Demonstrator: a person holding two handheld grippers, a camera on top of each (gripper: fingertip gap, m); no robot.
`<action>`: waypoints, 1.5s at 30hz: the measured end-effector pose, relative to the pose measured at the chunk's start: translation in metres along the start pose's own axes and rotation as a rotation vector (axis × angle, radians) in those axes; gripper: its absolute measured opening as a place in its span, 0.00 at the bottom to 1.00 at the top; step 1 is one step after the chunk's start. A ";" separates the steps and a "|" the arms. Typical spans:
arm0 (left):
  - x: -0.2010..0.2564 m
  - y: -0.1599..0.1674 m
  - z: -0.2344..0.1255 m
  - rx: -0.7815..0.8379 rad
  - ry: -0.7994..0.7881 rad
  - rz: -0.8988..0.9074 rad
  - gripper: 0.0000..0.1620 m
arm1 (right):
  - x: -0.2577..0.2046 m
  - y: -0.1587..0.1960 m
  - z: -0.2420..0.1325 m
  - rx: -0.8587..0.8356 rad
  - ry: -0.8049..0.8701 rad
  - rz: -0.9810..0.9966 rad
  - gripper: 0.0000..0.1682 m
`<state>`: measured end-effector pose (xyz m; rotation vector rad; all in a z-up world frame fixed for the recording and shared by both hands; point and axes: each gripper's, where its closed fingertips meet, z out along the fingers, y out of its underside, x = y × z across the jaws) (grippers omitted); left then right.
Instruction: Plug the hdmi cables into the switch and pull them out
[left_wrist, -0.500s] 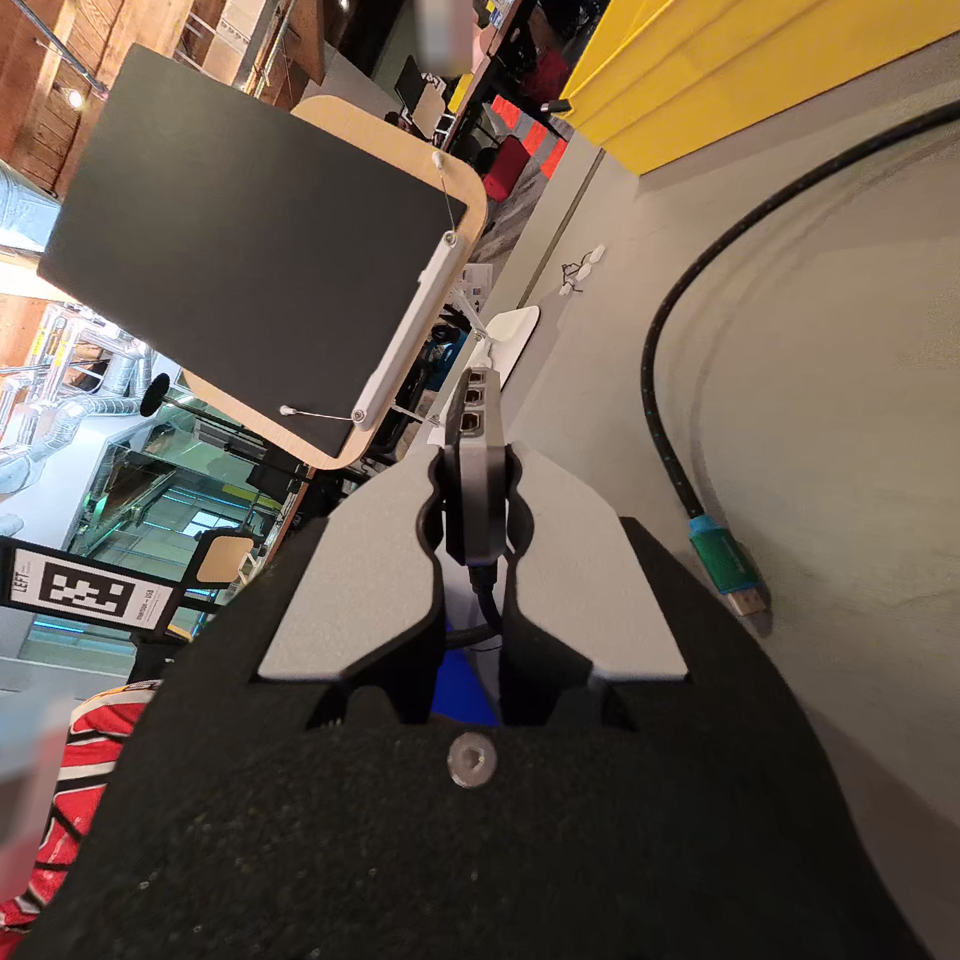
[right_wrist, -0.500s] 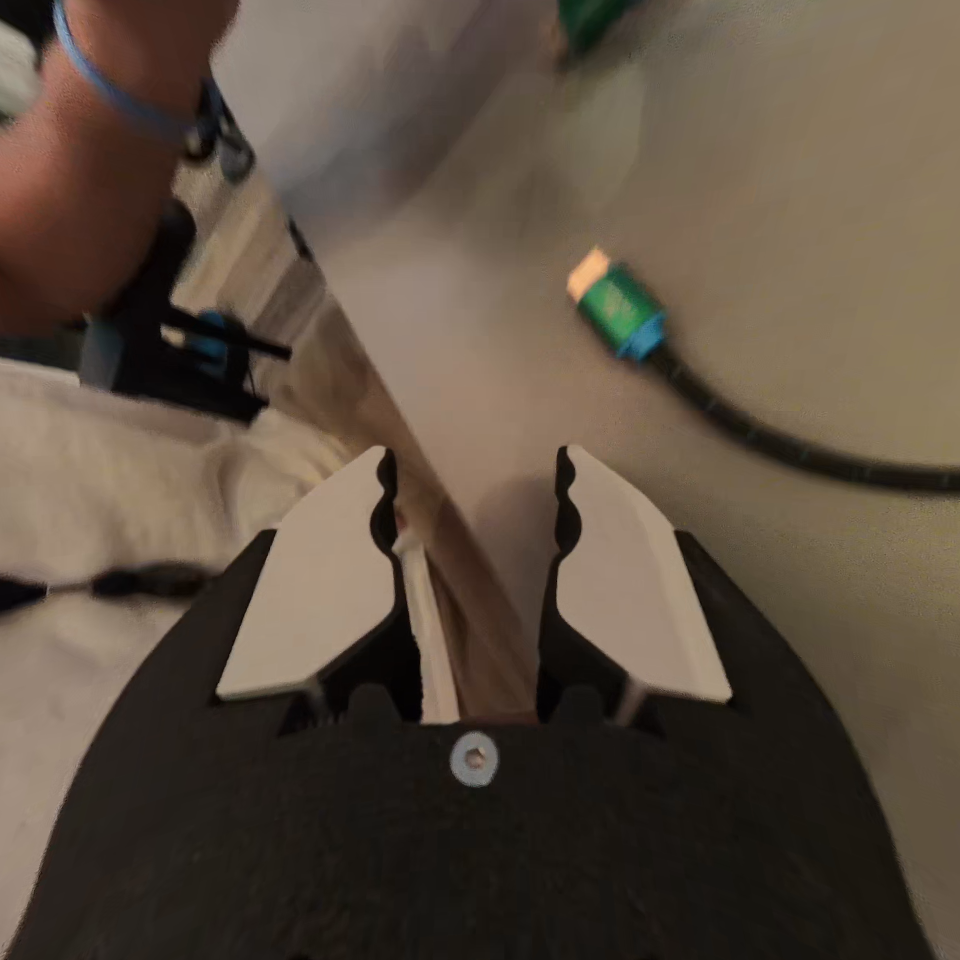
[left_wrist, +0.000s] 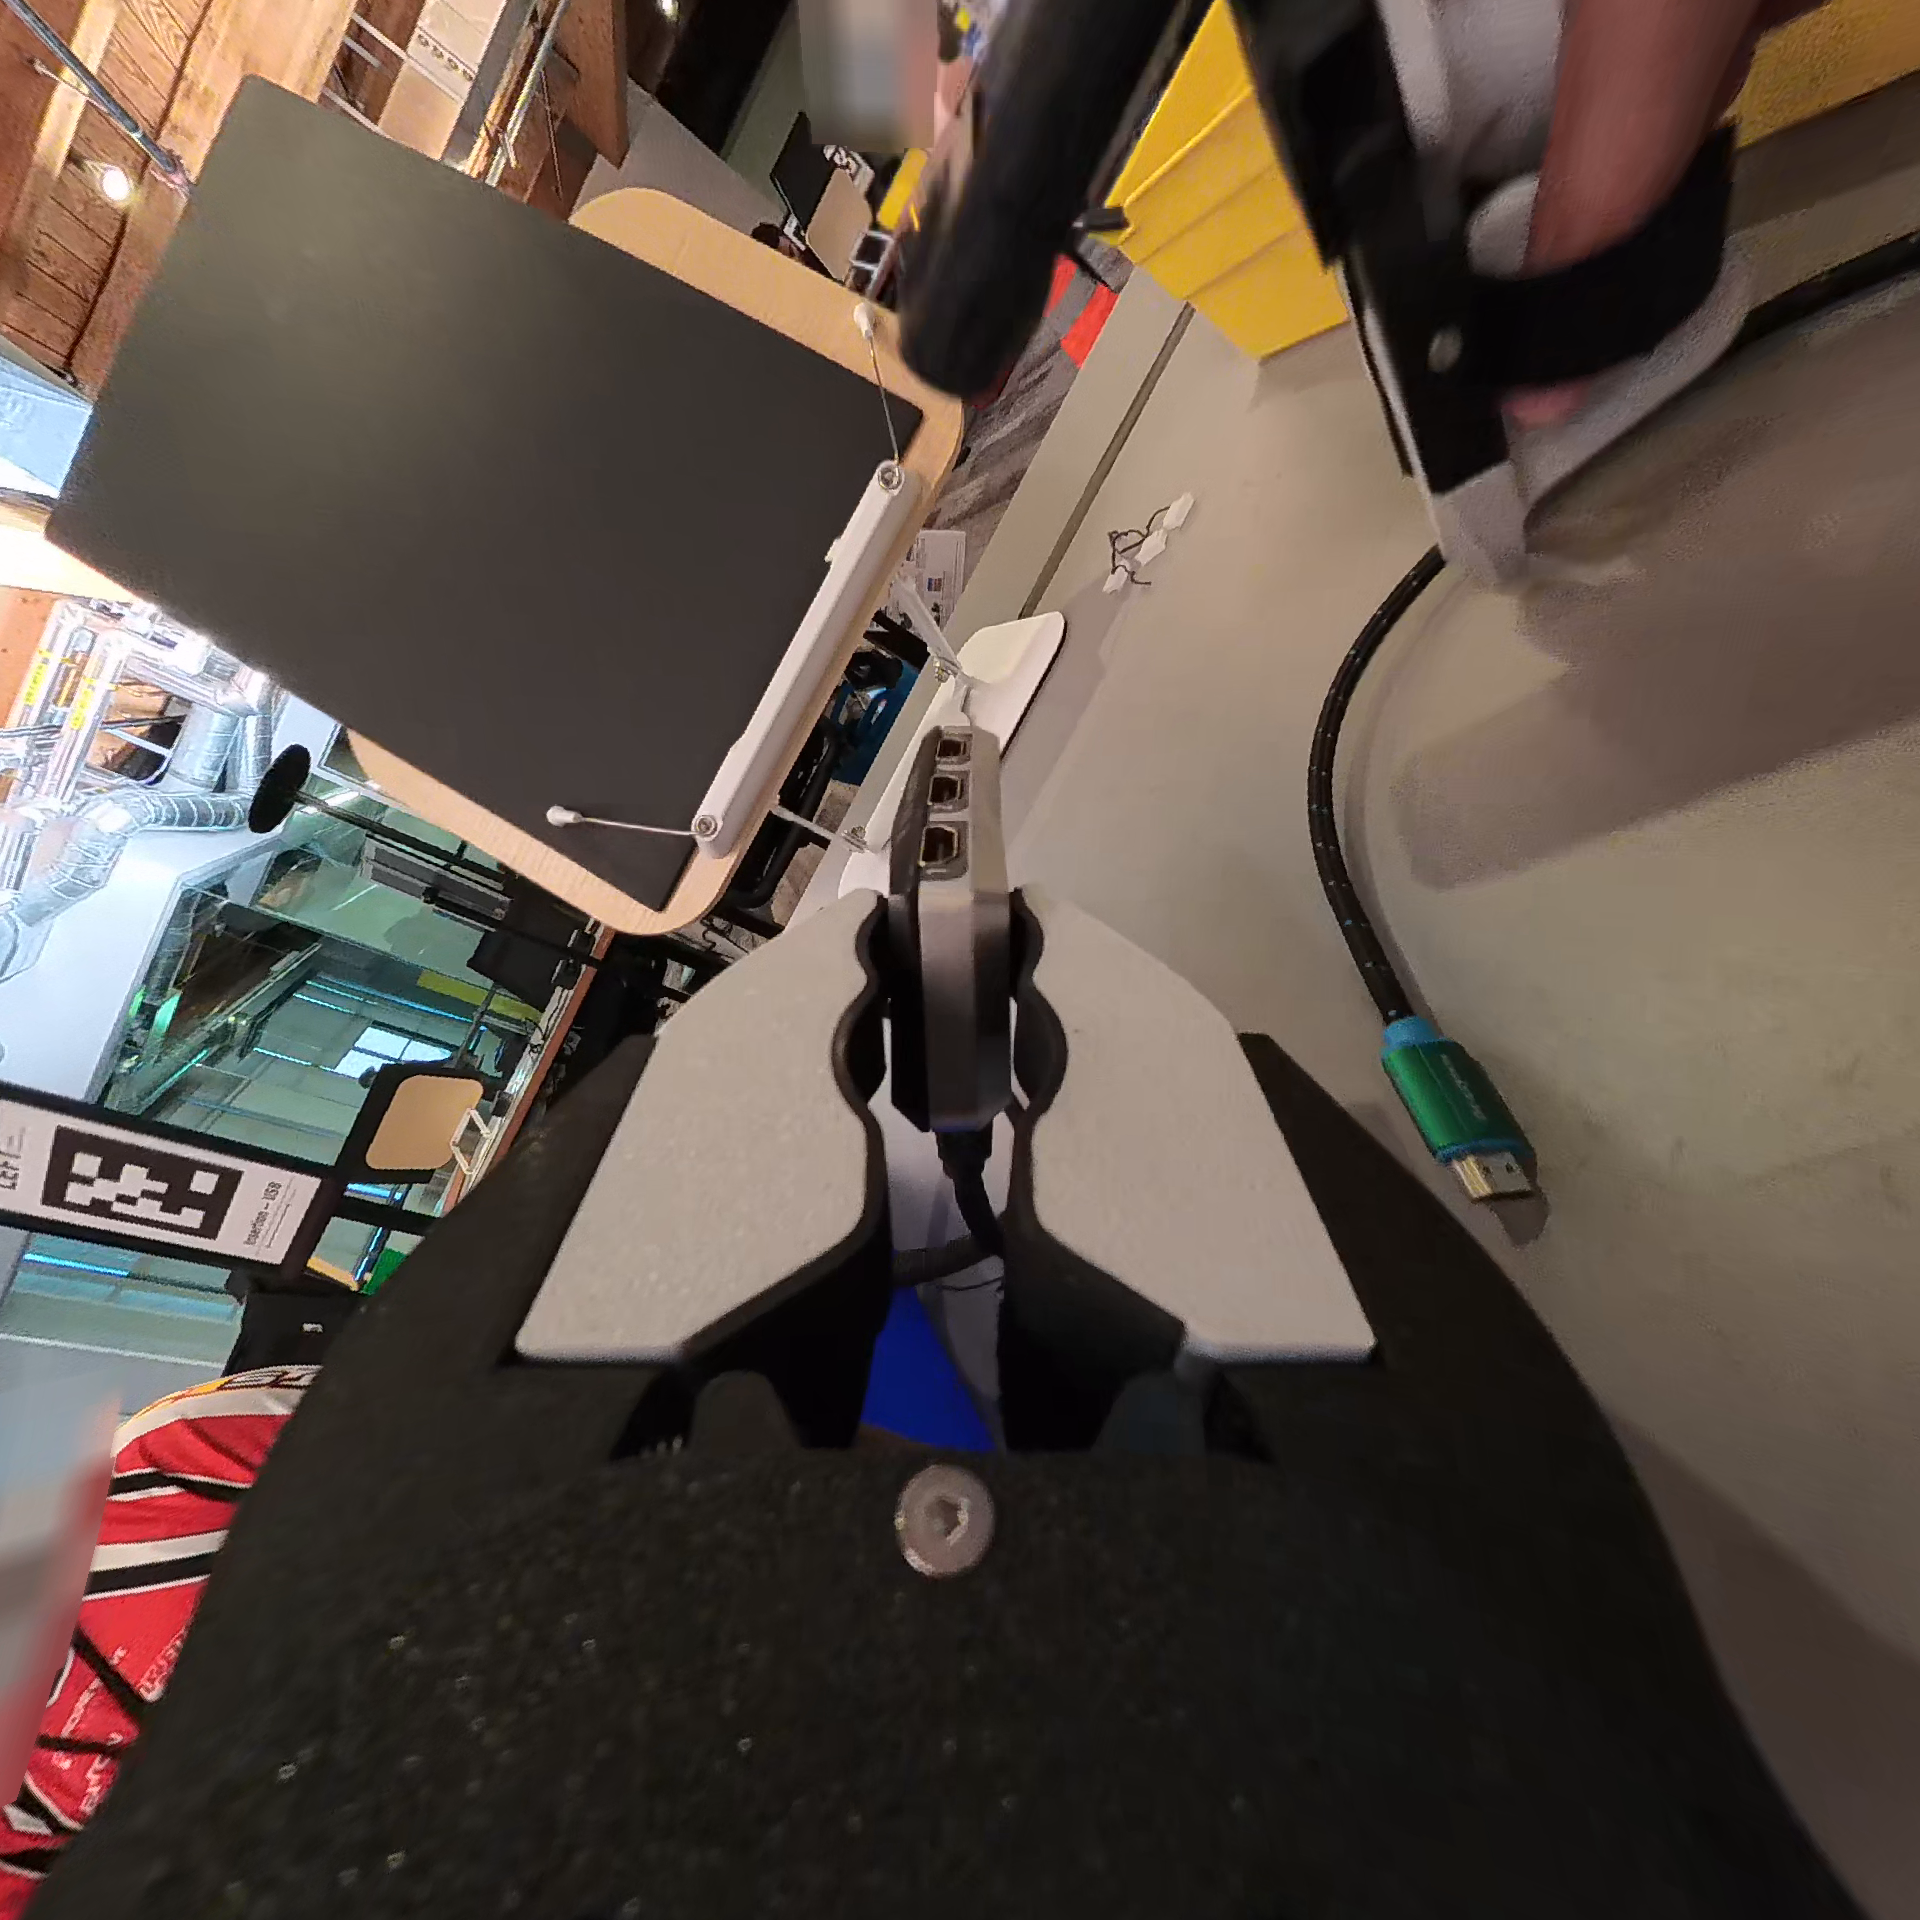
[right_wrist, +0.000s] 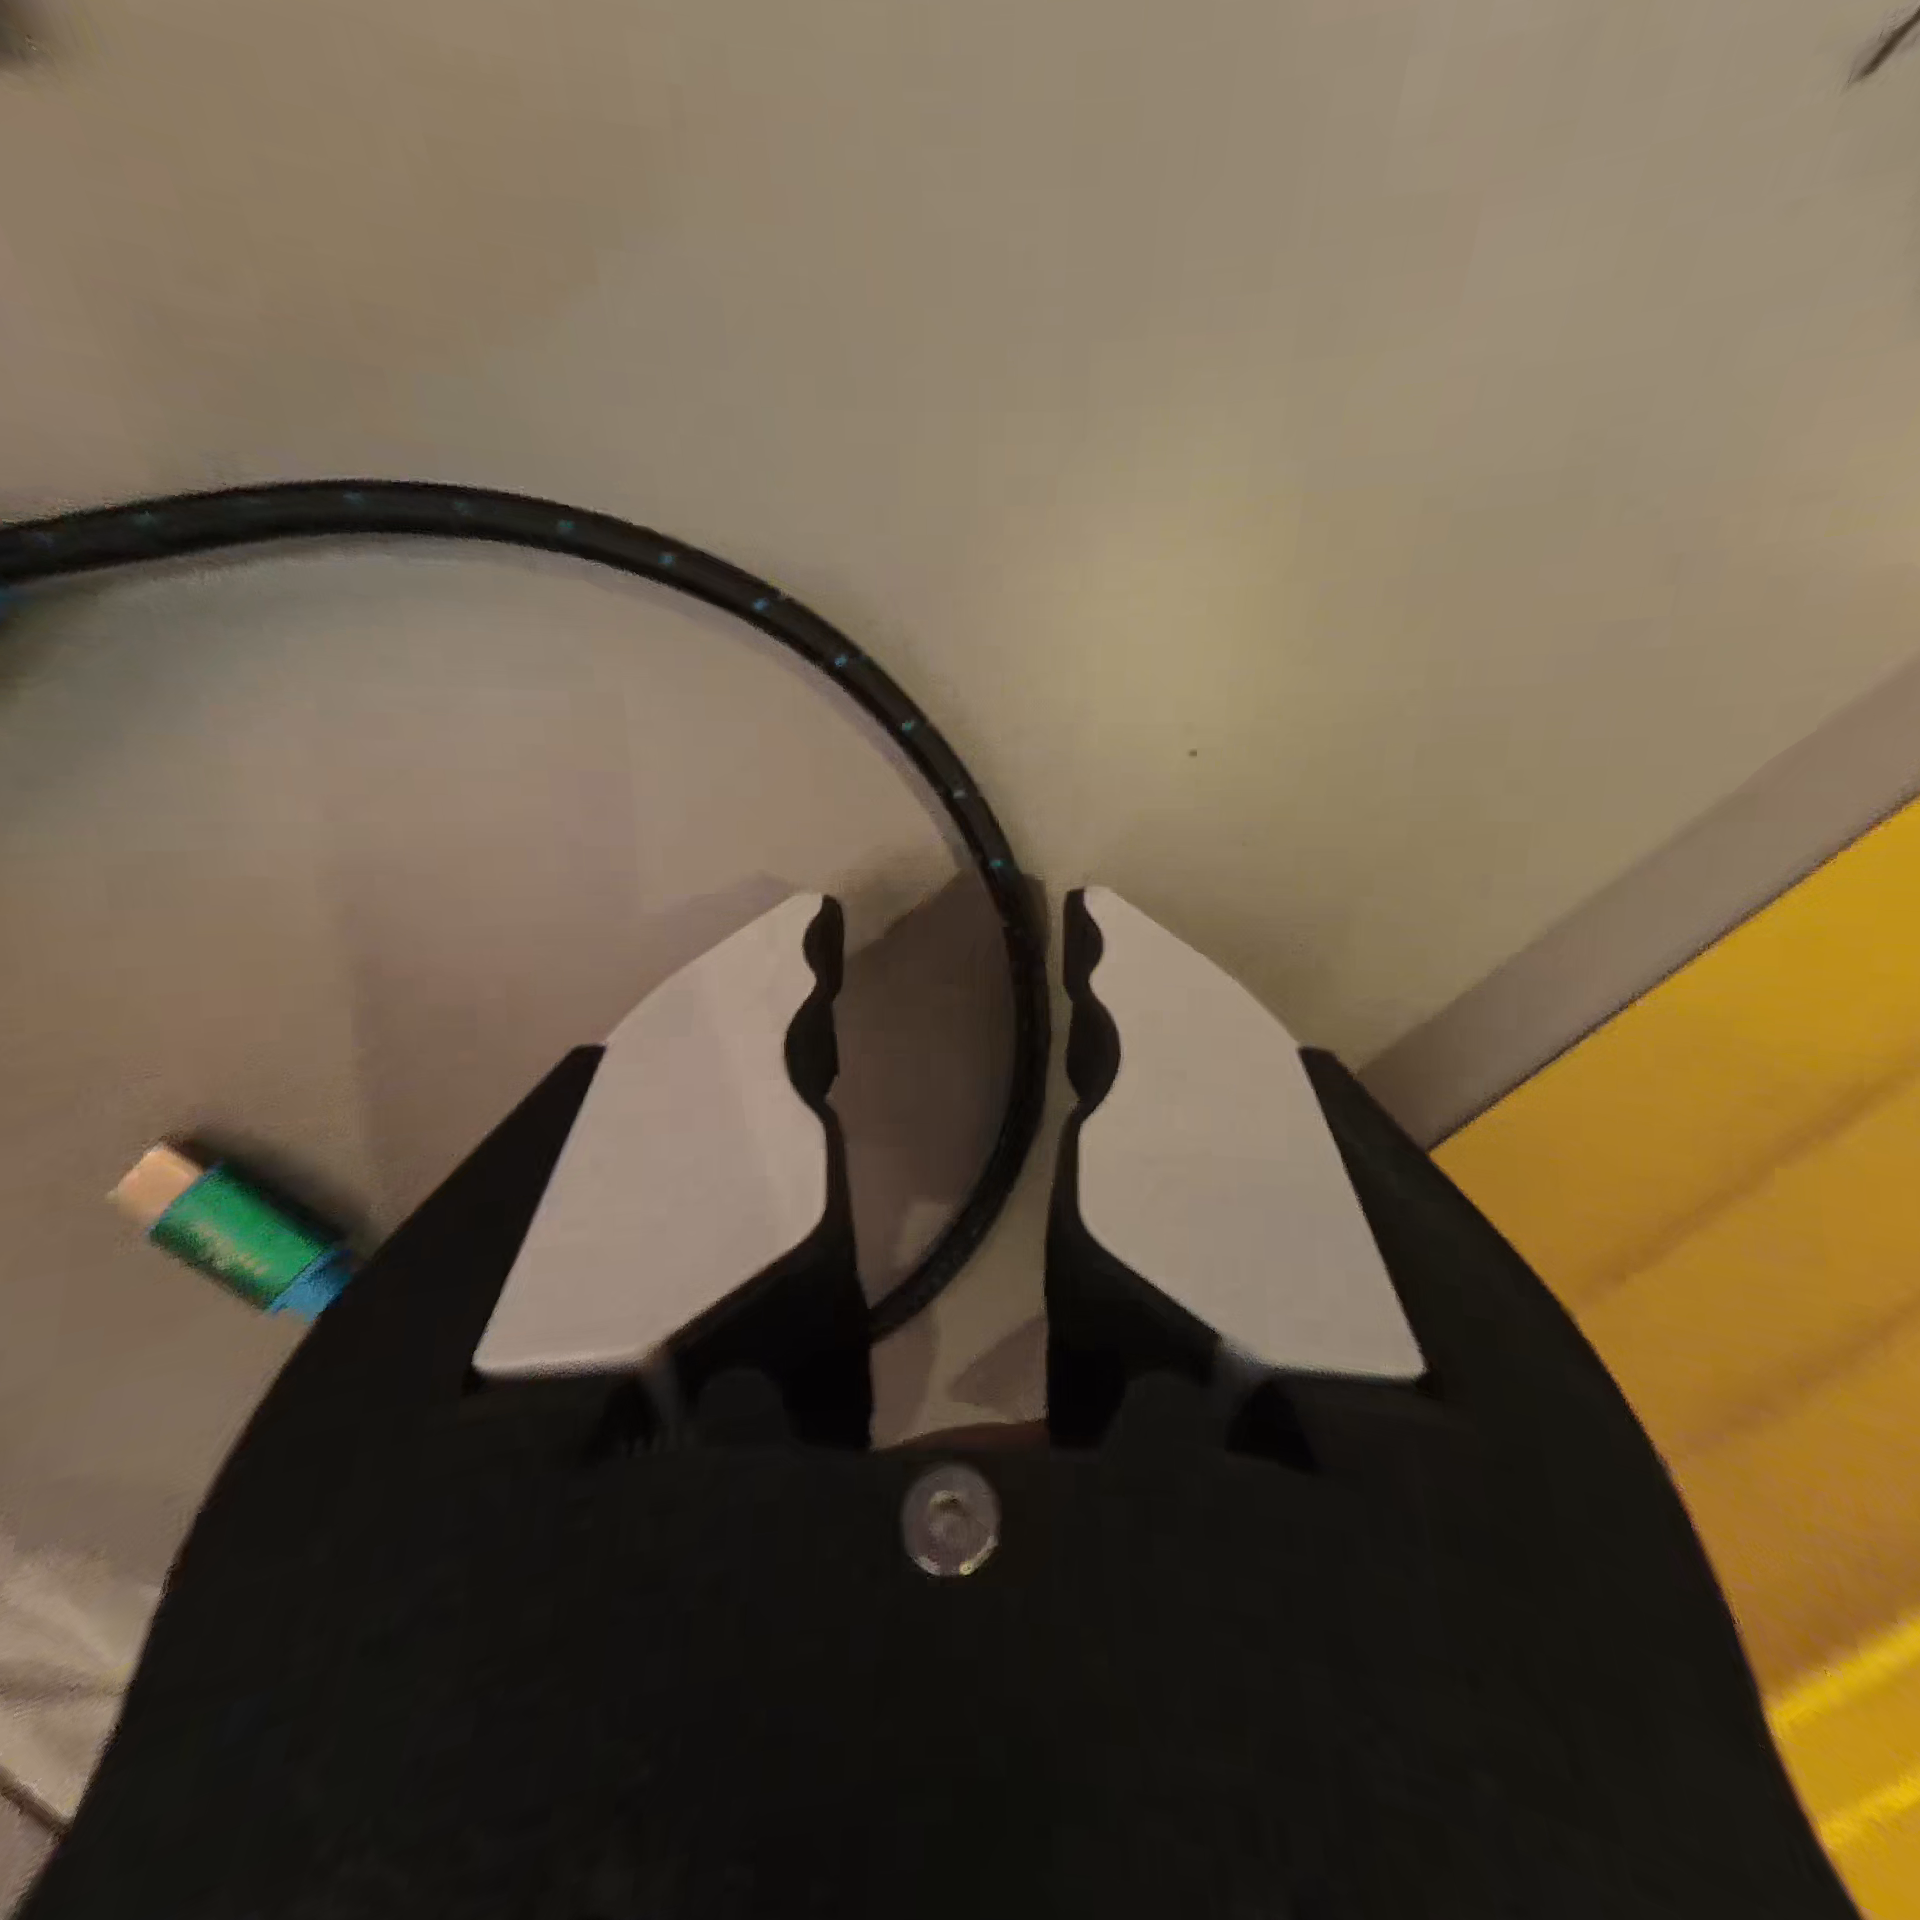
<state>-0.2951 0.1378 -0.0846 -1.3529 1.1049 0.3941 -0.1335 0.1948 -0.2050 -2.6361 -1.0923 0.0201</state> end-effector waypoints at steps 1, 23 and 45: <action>0.001 0.001 -0.002 0.002 0.003 0.000 0.12 | 0.003 0.001 0.008 -0.039 0.027 -0.007 0.24; 0.003 0.000 -0.003 -0.004 0.003 0.015 0.12 | 0.162 0.051 -0.264 0.460 0.686 0.108 0.03; 0.006 -0.004 -0.002 0.000 0.008 0.024 0.12 | 0.218 0.163 -0.199 0.542 0.905 0.179 0.03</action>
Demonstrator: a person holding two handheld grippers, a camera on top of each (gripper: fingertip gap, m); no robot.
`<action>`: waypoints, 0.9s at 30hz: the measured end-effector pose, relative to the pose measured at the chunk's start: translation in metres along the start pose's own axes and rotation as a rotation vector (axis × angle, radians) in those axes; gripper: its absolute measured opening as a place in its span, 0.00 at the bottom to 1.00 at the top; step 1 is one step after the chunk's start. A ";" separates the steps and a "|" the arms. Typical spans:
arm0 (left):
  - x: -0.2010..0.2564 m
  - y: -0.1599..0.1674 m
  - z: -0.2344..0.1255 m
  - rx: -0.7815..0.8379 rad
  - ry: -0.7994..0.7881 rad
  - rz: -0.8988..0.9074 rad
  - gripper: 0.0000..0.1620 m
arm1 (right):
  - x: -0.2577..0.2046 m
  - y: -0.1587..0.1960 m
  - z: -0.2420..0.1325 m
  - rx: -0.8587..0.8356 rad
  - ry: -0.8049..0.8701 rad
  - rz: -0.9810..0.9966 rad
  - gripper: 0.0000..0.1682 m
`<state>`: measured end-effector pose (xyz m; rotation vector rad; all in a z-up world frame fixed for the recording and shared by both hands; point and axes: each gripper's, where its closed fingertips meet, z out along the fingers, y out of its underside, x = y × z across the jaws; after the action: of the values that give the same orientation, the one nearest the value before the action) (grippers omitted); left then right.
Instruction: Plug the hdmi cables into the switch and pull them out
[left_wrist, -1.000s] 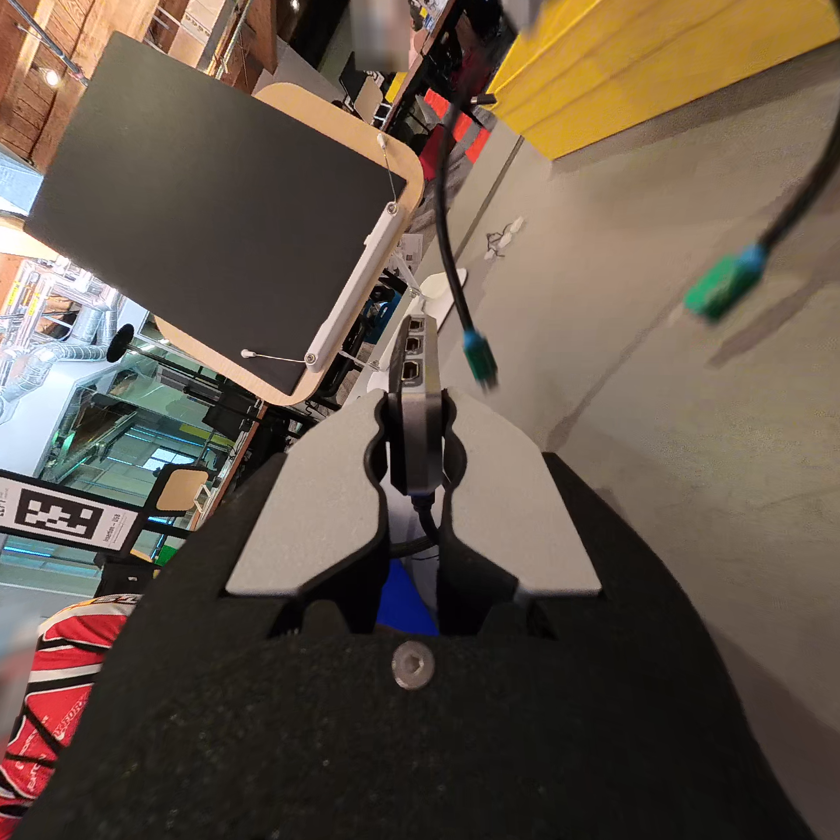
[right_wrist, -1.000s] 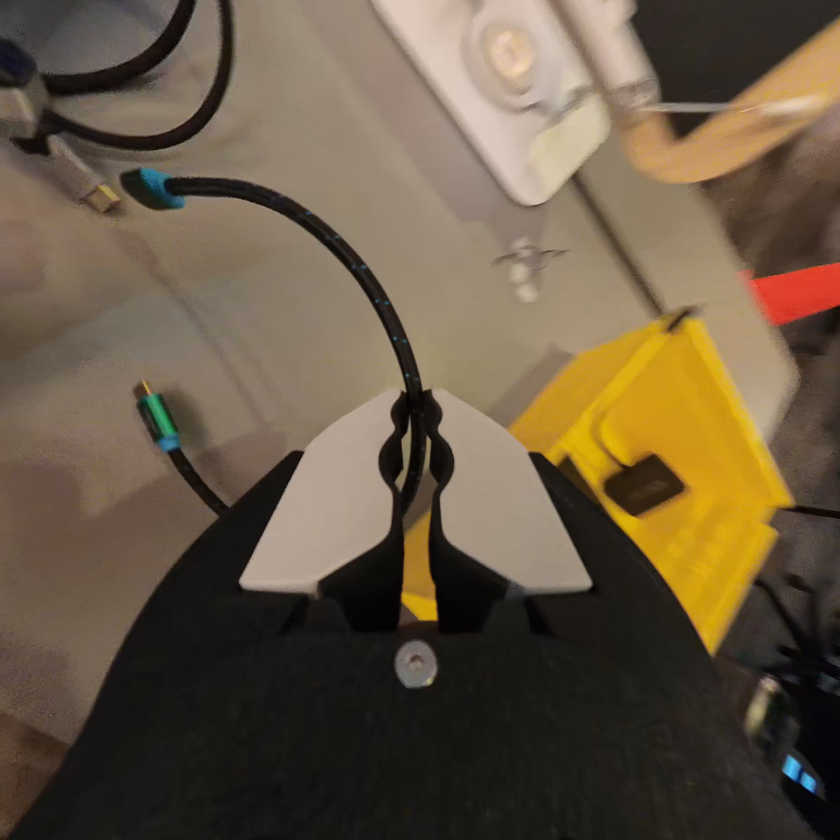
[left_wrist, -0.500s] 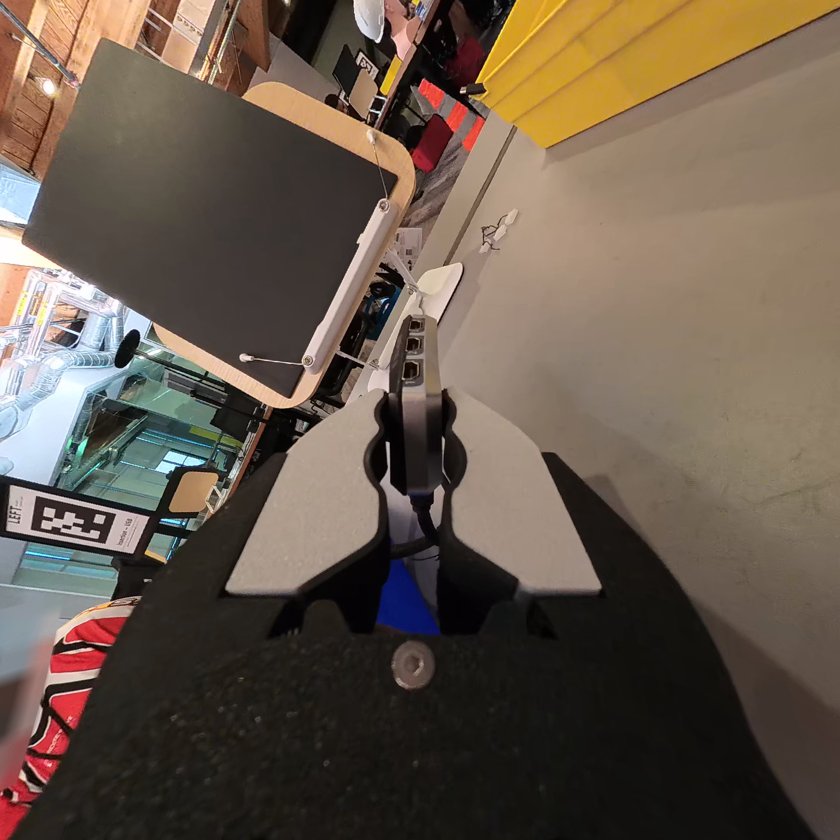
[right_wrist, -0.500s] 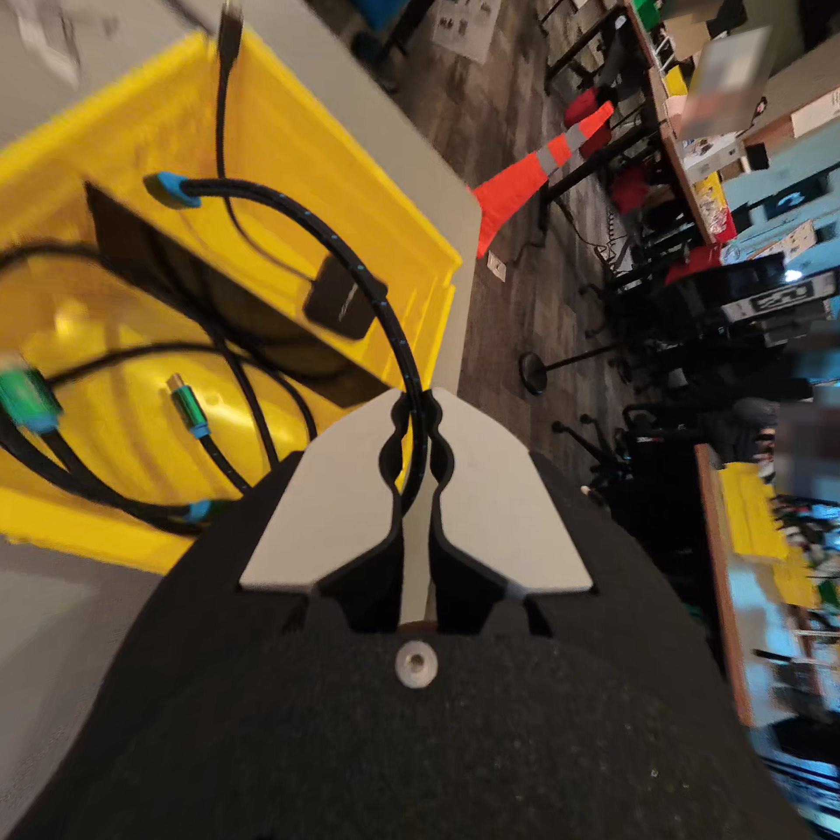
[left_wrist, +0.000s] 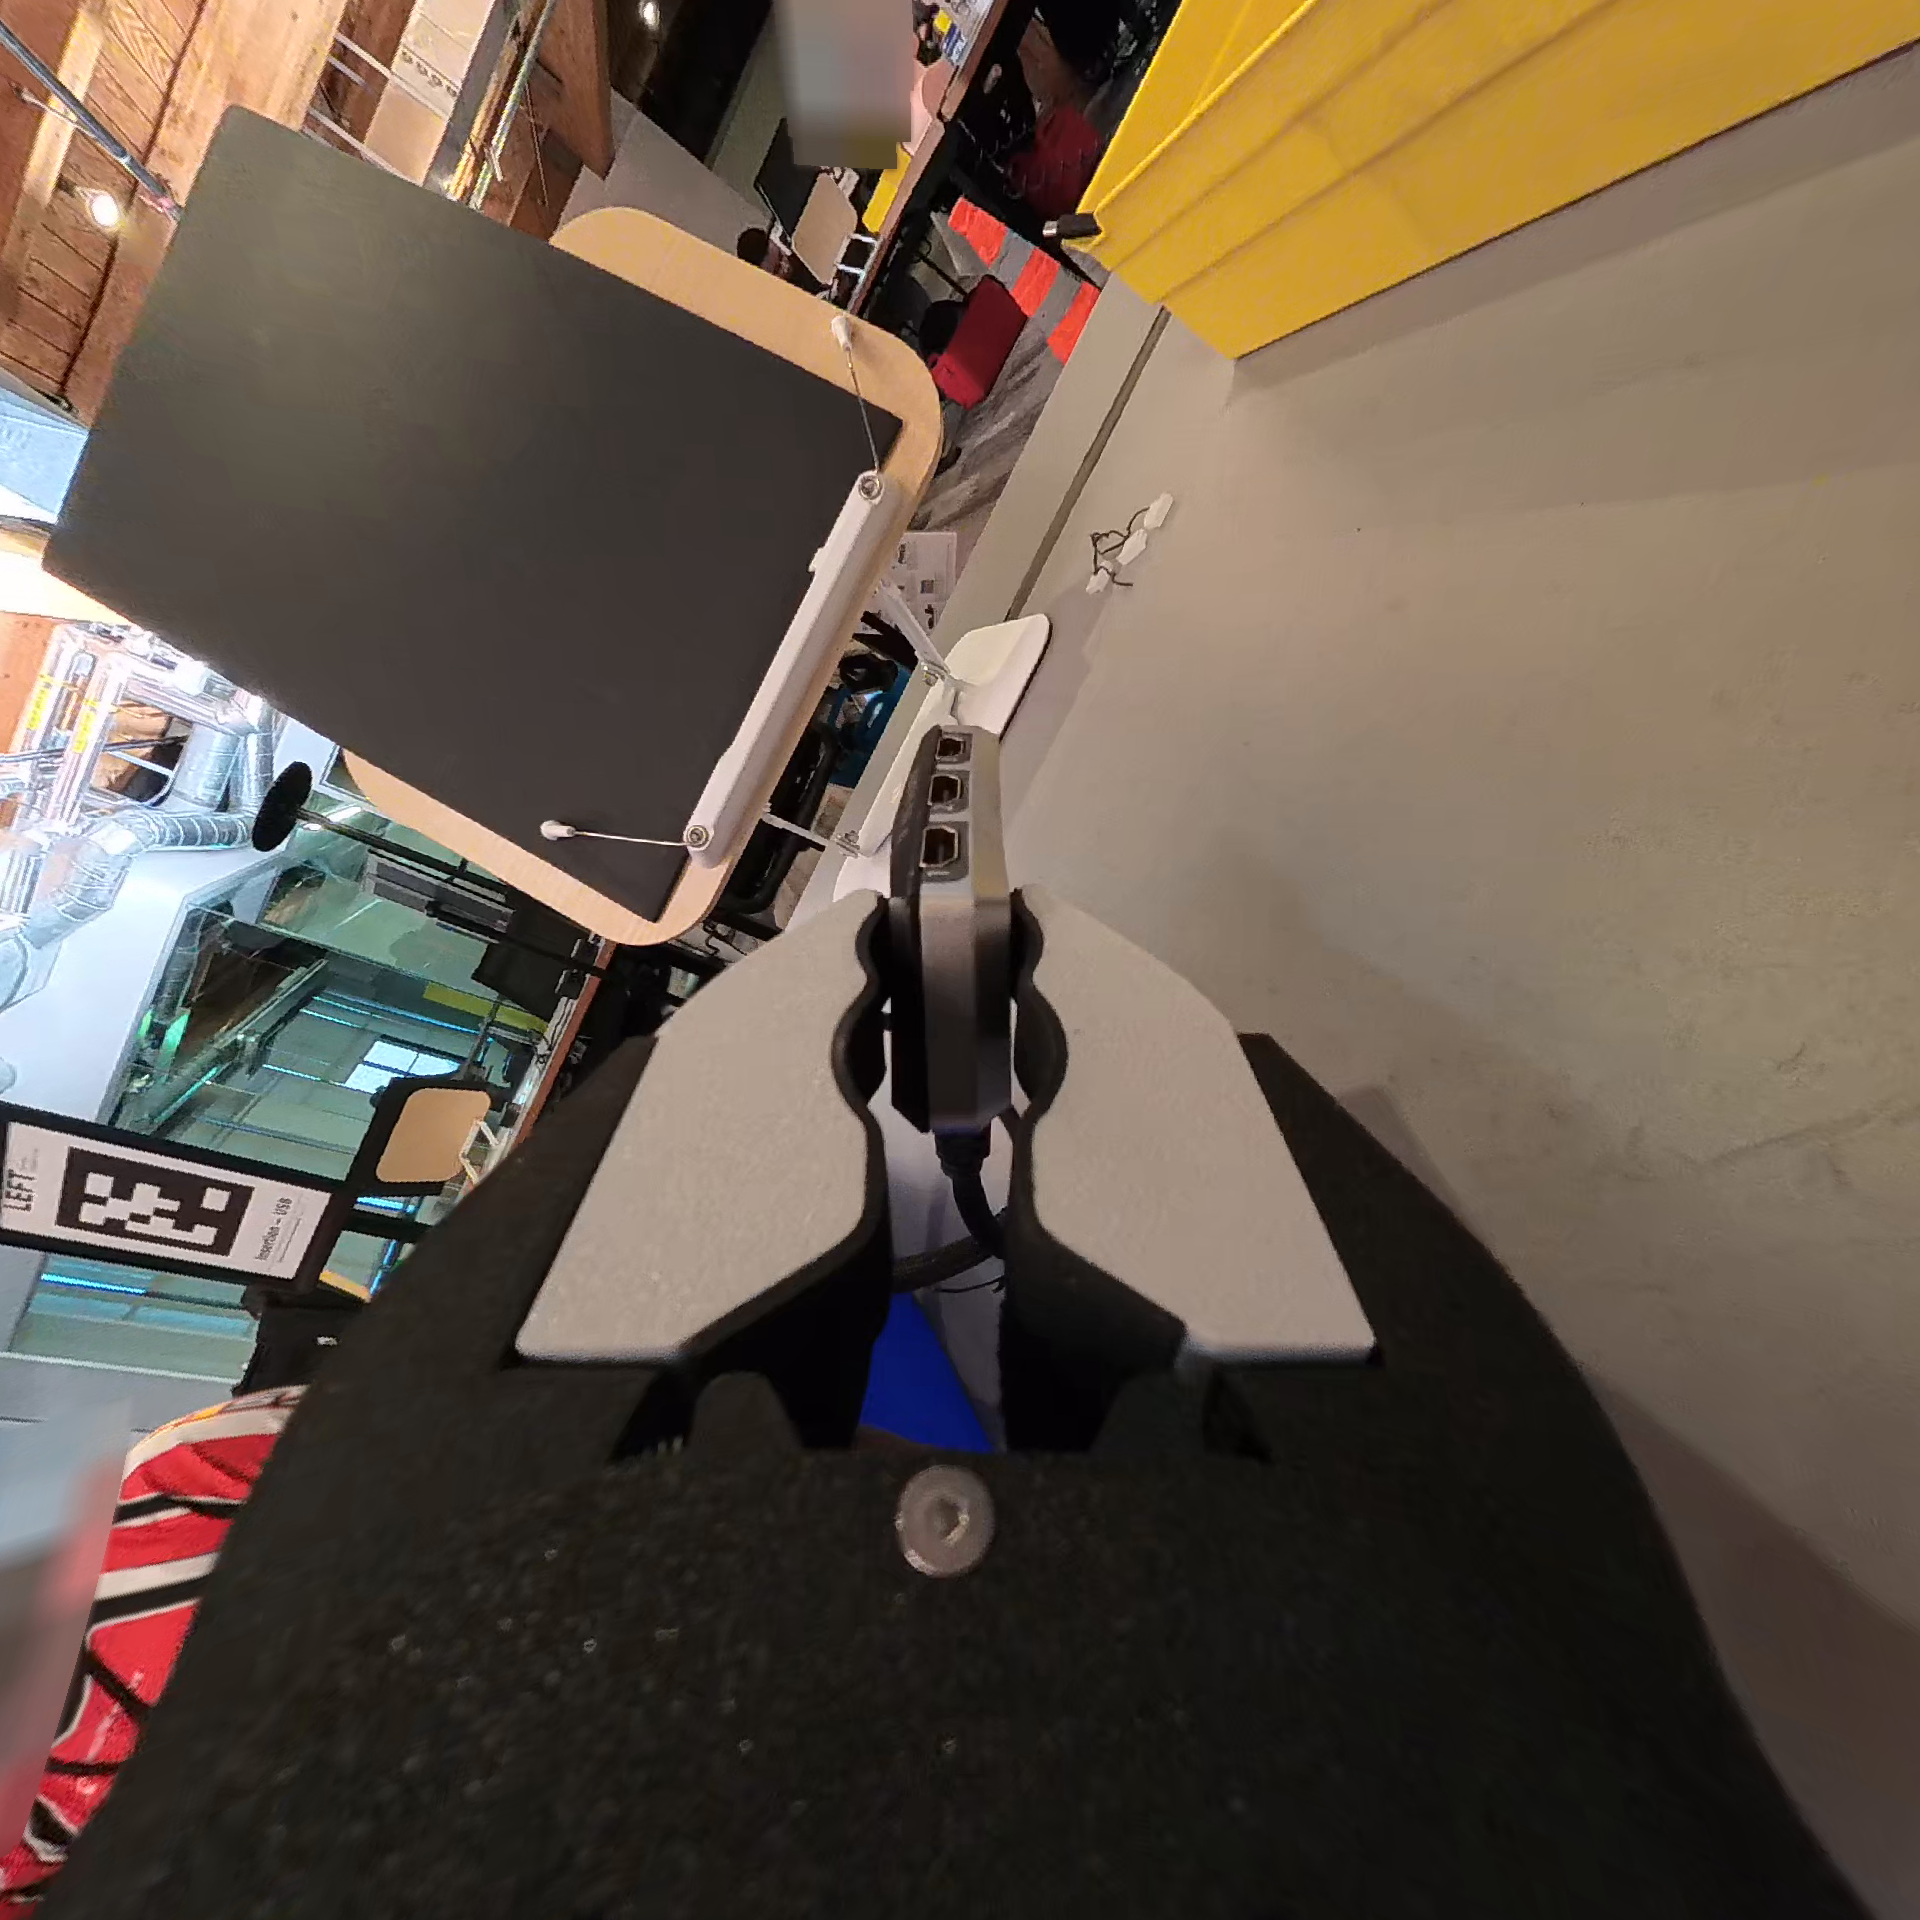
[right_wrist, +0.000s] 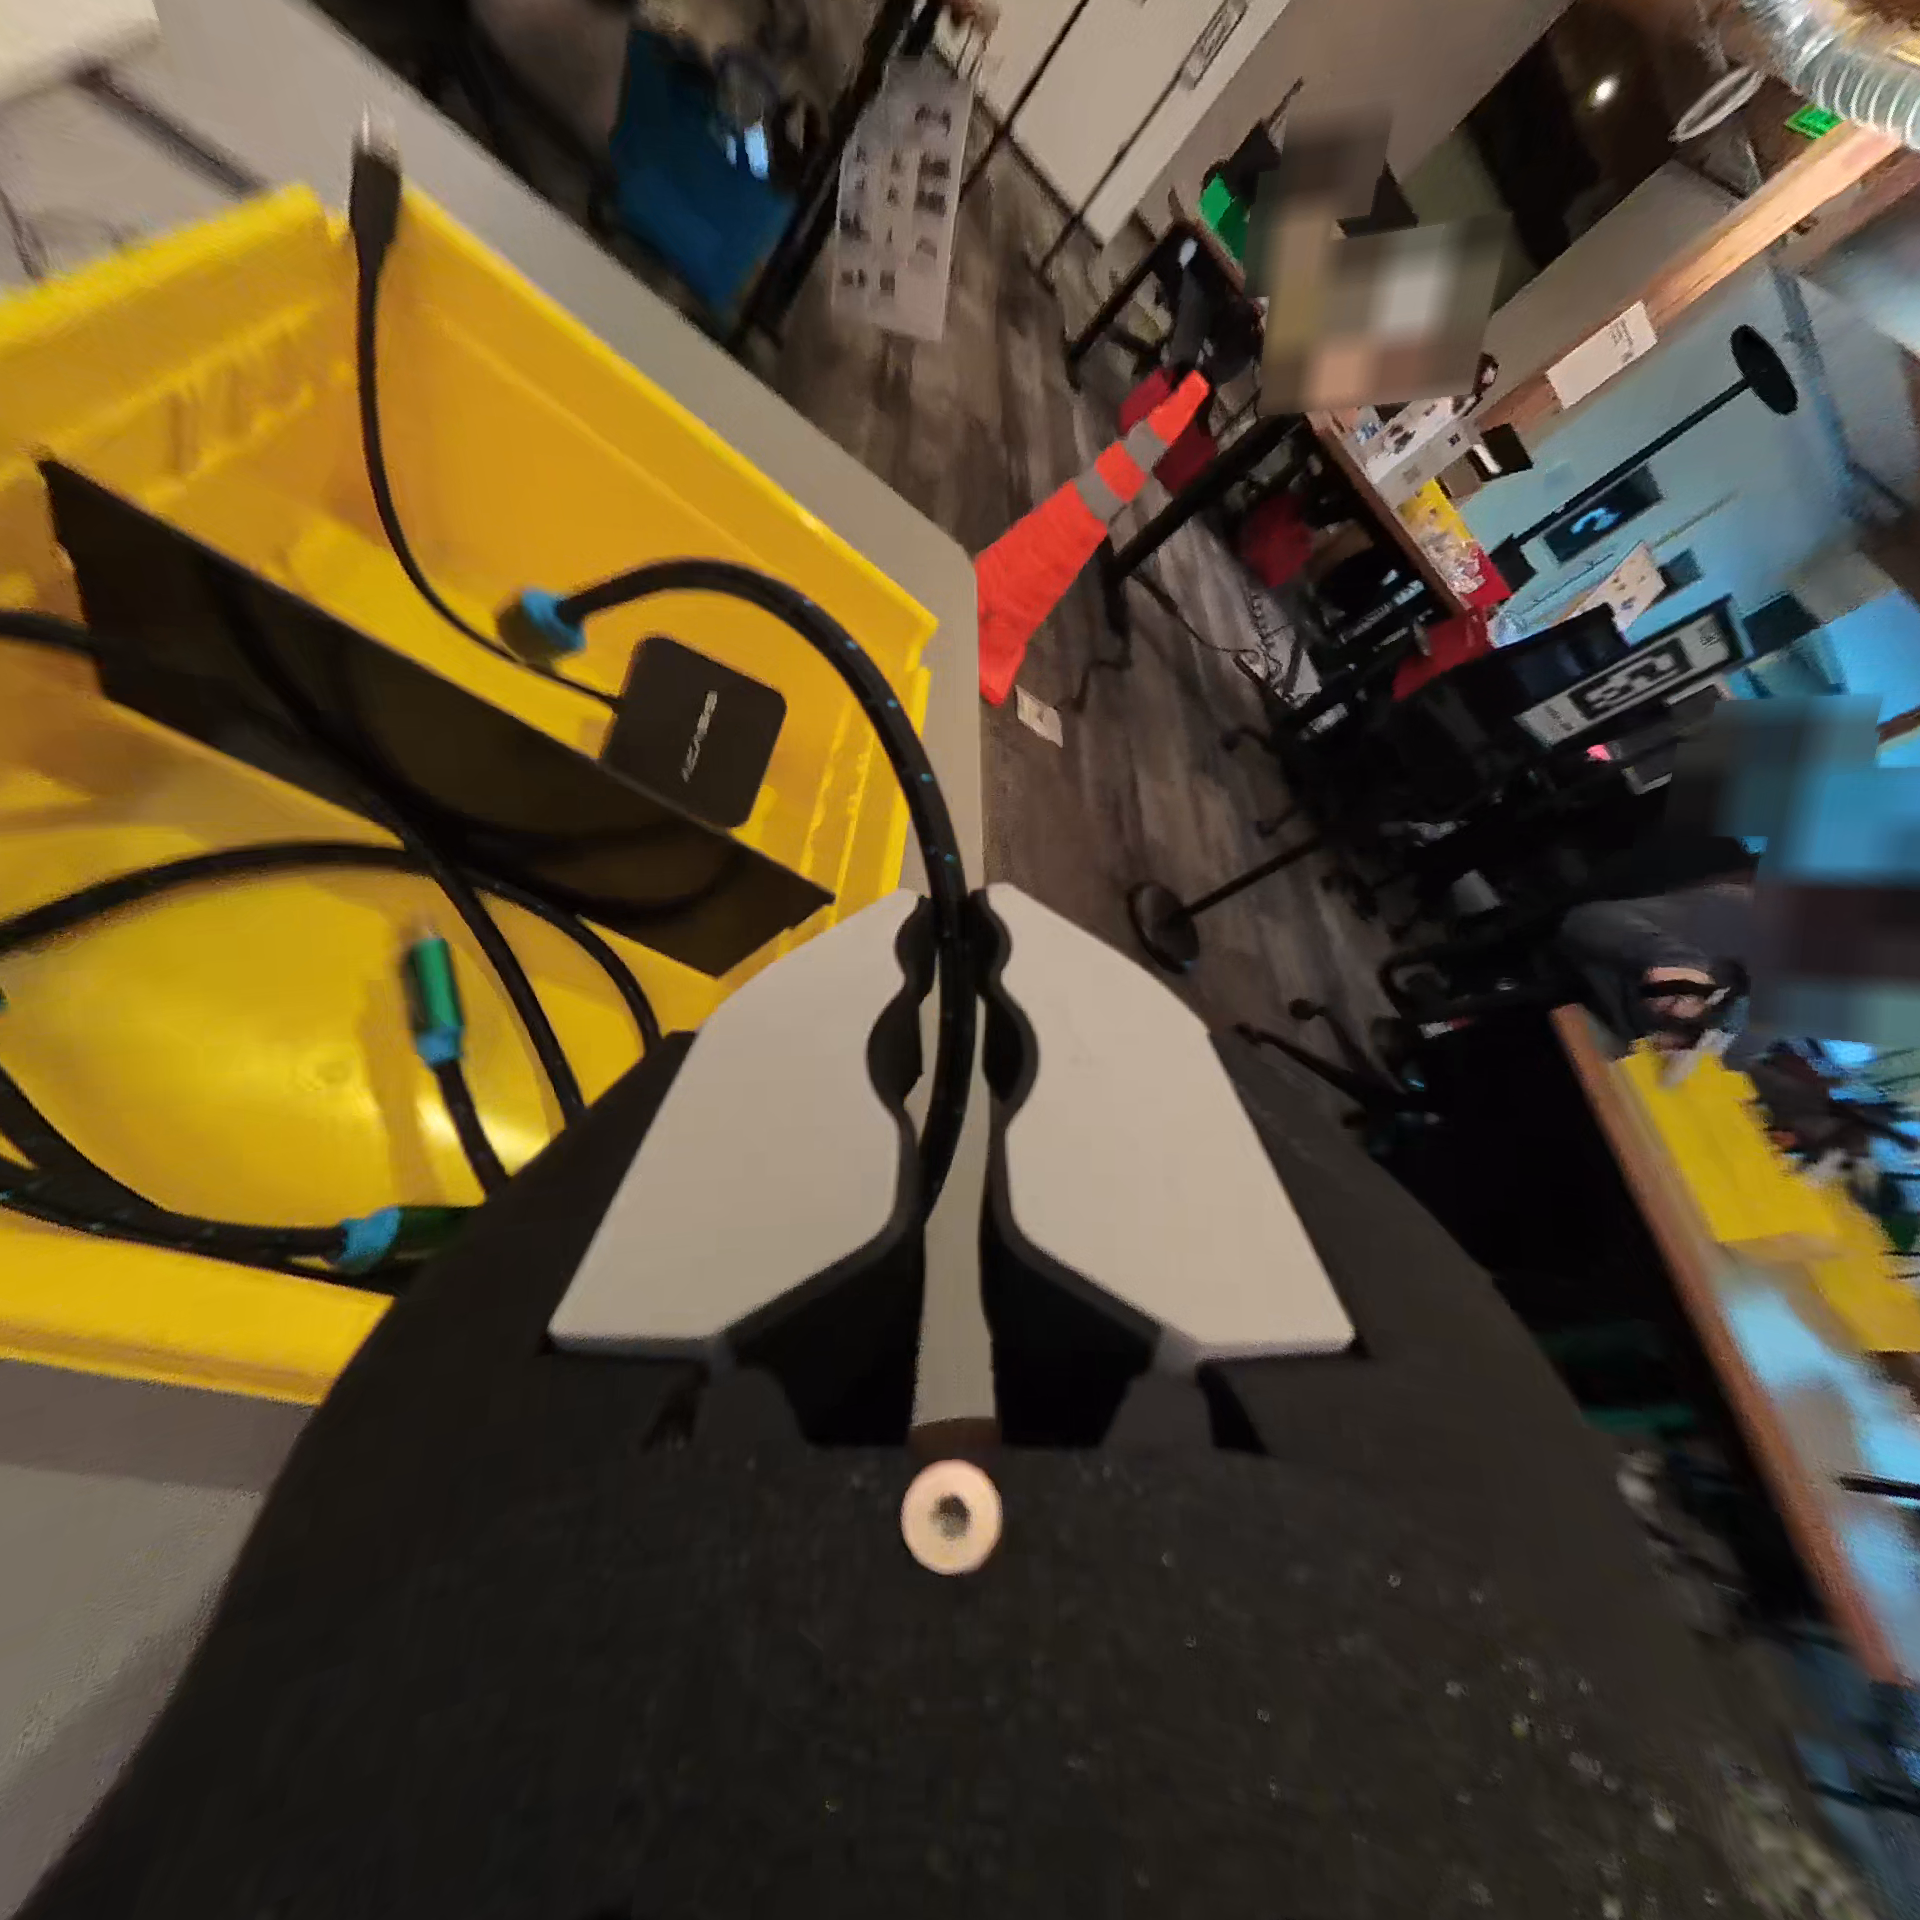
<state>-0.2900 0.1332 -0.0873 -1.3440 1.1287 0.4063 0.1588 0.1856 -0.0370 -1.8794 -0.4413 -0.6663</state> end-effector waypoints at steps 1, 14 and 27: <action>0.000 0.000 0.000 0.000 -0.001 0.005 0.12 | 0.008 -0.001 -0.006 0.055 0.014 0.059 0.04; 0.003 -0.004 -0.001 0.004 0.005 0.015 0.12 | -0.001 0.014 -0.041 0.315 -0.151 0.089 0.03; 0.006 -0.012 -0.003 0.011 0.008 0.023 0.12 | -0.049 0.011 0.088 -0.177 -0.228 -0.493 0.04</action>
<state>-0.2795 0.1257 -0.0849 -1.3252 1.1518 0.4111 0.1480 0.2631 -0.1020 -2.0390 -1.0447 -0.8354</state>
